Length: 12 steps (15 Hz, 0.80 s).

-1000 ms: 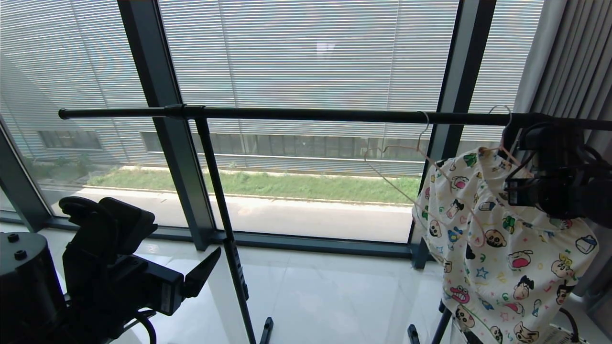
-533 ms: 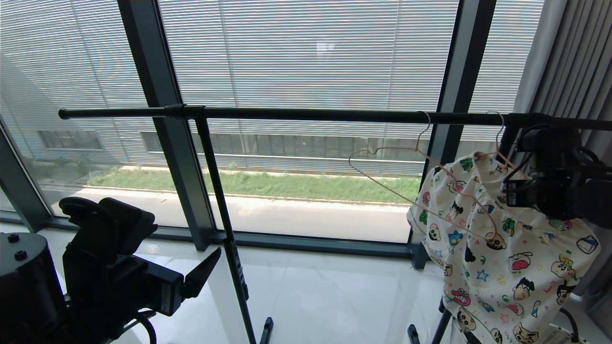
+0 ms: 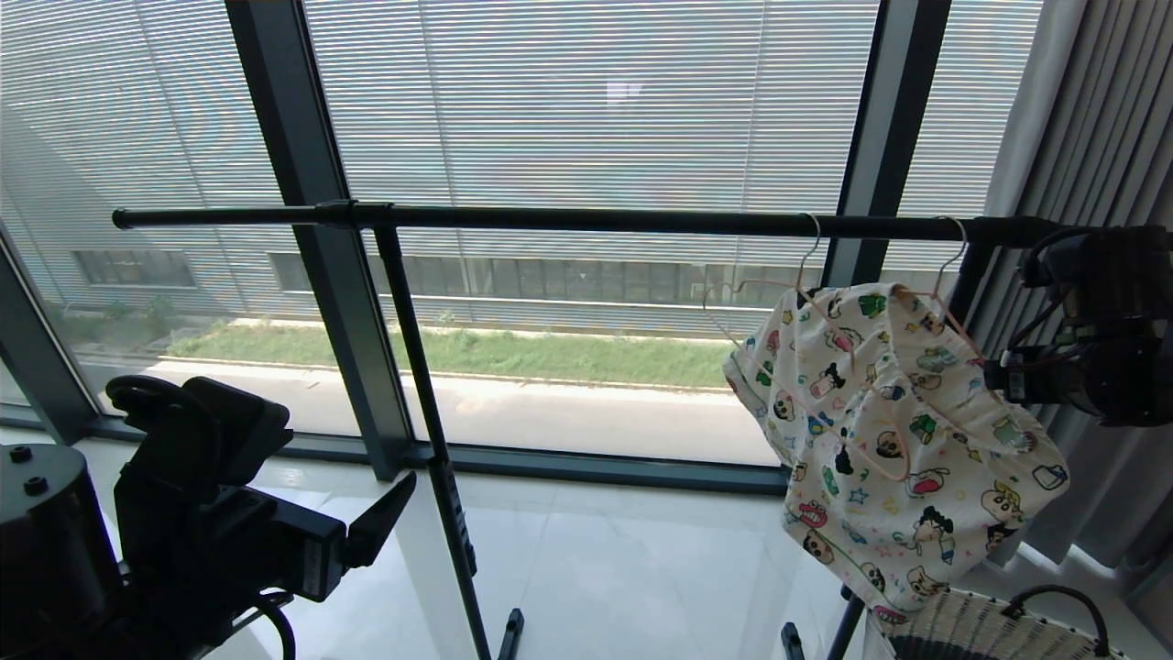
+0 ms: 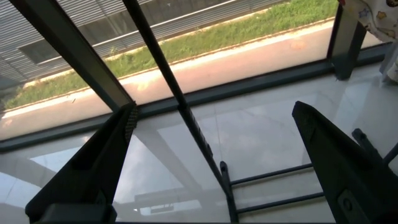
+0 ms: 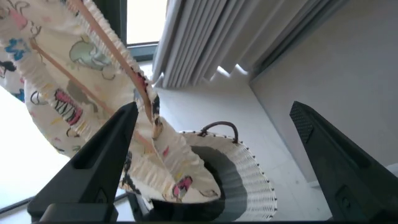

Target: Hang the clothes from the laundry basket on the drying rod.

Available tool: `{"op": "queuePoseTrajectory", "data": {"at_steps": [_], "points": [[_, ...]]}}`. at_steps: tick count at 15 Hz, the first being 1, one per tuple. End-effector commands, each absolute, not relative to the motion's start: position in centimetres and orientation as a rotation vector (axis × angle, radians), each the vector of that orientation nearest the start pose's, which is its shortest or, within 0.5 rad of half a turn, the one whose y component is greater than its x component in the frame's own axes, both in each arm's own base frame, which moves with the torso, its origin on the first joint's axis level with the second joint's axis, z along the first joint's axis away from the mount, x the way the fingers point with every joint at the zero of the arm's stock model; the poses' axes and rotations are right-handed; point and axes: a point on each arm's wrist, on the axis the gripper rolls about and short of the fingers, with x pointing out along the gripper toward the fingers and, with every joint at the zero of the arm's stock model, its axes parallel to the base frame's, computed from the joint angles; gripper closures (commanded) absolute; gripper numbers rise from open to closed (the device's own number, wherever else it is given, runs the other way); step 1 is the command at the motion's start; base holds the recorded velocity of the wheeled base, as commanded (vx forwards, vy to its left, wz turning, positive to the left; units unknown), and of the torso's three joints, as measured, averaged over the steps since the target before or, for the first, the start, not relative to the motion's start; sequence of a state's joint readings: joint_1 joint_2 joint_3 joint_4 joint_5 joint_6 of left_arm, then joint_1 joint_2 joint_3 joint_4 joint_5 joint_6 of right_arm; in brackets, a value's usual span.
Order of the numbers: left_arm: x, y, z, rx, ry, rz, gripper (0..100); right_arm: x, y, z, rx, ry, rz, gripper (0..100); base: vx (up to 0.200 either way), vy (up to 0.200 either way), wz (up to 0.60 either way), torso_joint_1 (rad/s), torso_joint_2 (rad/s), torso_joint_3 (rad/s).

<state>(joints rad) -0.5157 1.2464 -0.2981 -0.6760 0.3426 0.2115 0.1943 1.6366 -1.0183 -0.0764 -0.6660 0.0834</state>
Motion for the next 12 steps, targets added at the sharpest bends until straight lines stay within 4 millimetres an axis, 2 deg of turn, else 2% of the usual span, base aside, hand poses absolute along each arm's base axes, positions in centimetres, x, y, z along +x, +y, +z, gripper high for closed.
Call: {"op": "queuePoseTrajectory", "data": {"at_steps": [1,2,4,6,7,12], "points": [[15.0,-6.9,15.9,0.320,0.235,-0.159,0,25.3,3.7,23.4,-0.140,0.465,-0.433,0,0.000,0.000,0.00,0.000,0.00,0.000],[15.3,-6.1,15.8,0.314,0.247,-0.109,0,23.2,3.3,24.4,-0.170,0.495,-0.415,0,0.000,0.000,0.00,0.000,0.00,0.000],[15.7,-5.3,16.0,0.305,0.249,-0.054,0,21.5,3.1,25.4,-0.139,0.464,-0.350,0,0.000,0.000,0.00,0.000,0.00,0.000],[15.9,-4.6,16.2,0.300,0.247,-0.011,0,20.4,2.7,25.4,-0.145,0.459,-0.348,0,0.000,0.000,0.00,0.000,0.00,0.000],[16.2,-3.7,16.3,0.332,0.253,0.073,0,19.4,2.2,25.2,-0.171,0.462,-0.351,0,0.000,0.000,0.00,0.000,0.00,0.000],[15.7,-2.8,16.7,0.360,0.241,0.140,0,17.4,1.8,24.1,-0.193,0.481,-0.351,0,-0.200,0.000,0.00,0.004,0.00,0.000]]}}
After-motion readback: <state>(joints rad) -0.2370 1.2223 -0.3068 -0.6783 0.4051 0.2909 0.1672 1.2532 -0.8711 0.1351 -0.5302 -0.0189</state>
